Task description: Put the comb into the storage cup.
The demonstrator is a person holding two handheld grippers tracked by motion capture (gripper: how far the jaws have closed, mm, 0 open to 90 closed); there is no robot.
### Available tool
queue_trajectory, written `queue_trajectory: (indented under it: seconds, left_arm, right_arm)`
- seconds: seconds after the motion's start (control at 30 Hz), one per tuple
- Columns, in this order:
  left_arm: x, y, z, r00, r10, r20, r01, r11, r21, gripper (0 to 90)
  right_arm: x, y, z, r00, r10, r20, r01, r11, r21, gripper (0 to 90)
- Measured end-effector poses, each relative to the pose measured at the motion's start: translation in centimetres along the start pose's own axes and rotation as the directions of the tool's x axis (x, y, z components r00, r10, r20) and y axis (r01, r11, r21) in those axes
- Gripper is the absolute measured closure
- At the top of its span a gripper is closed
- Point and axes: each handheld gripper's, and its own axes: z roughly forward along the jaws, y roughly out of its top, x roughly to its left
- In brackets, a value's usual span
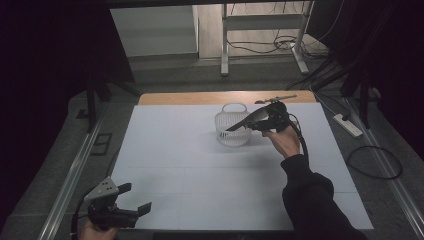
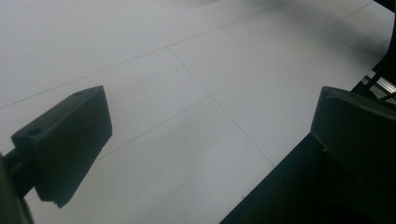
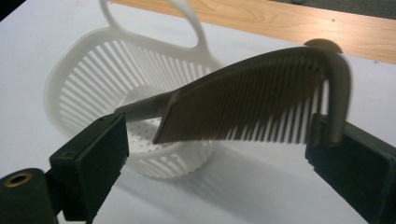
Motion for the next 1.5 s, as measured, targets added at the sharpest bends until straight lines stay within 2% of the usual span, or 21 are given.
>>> queue_trajectory:
  seconds: [0.27, 0.5, 1.03, 1.3, 1.5]
  left_arm:
    - [0.0, 0.0, 0.0, 1.0, 0.0, 0.001, 0.0, 1.0, 0.0, 0.0]
    - [0.0, 0.0, 0.0, 1.0, 0.001, 0.0, -0.001, 1.0, -0.002, 0.0]
    - [0.1, -0.1, -0.1, 0.9999, -0.012, -0.001, 0.012, 0.9999, -0.005, 0.0]
    - [0.1, -0.1, -0.1, 0.9999, -0.012, -0.007, 0.012, 0.9999, -0.006, 0.0]
    - [0.1, 0.0, -0.1, 0.9997, -0.018, -0.014, 0.018, 0.9998, -0.004, 0.0]
  right_arm:
    - [0.0, -0.6, -0.3, 0.9991, -0.015, -0.04, 0.015, 1.0, 0.004, 1.1]
    - [0.1, -1.0, -0.8, 0.9975, -0.038, -0.059, 0.038, 0.999, 0.005, 0.7]
    - [0.7, -2.0, -2.5, 0.9945, -0.075, -0.074, 0.074, 0.997, -0.008, 0.8]
    - [1.5, -2.8, -3.6, 0.9897, -0.123, -0.073, 0.123, 0.992, -0.009, 0.5]
    - [1.8, -3.3, -4.2, 0.9869, -0.141, -0.079, 0.14, 0.99, -0.015, 0.0]
